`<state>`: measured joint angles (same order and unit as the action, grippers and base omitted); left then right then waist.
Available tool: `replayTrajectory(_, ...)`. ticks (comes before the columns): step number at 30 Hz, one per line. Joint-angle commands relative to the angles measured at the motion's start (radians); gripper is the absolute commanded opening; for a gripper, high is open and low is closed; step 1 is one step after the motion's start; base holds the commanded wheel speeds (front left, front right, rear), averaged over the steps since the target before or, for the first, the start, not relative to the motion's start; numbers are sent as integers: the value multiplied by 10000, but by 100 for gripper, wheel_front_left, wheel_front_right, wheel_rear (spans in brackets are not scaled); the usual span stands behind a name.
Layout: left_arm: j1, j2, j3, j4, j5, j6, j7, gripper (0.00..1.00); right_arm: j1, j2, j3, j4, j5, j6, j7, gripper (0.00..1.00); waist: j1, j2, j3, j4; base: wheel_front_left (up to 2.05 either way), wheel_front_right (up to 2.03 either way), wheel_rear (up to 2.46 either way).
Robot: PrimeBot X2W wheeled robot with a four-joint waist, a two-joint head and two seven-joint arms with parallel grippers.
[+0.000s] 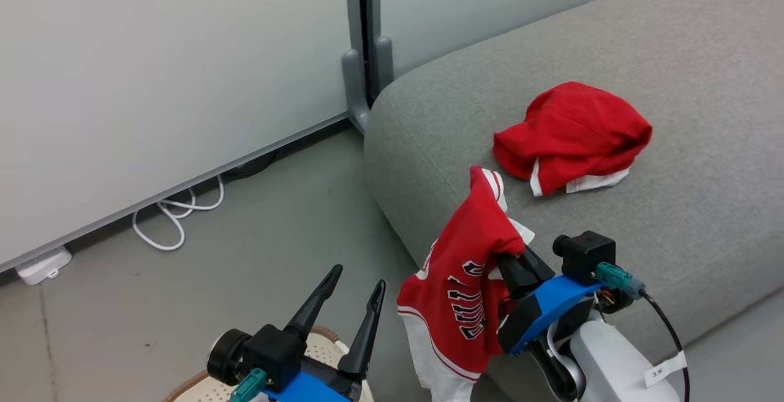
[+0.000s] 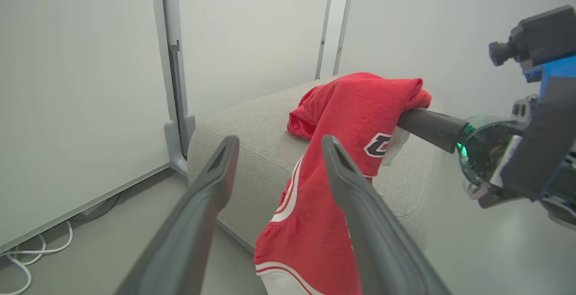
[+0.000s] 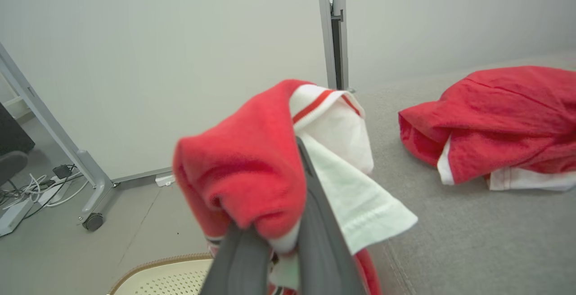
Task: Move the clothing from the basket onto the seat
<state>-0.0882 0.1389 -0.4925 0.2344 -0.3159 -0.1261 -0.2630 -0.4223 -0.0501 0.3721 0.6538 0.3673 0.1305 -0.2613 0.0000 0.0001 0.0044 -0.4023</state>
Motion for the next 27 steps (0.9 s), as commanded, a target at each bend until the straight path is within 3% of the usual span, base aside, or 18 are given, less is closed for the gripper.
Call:
replayTrajectory(1,-78,18,19,-33,-22,-76,-27,100,12,-4,-28,-49,50,6,-57,0,0,-1,30,-374,0,0,0)
replayTrajectory(9,-142,69,-89,-76,-55,-46,-27,100,79,-5,-102,-96,58,6,-57,0,0,-1,160,-1145,0,0,0)
replayTrajectory(27,-949,339,-861,237,-422,-47,-27,100,220,-1,-860,-445,-107,6,-57,0,0,-1,590,-1359,0,0,0)
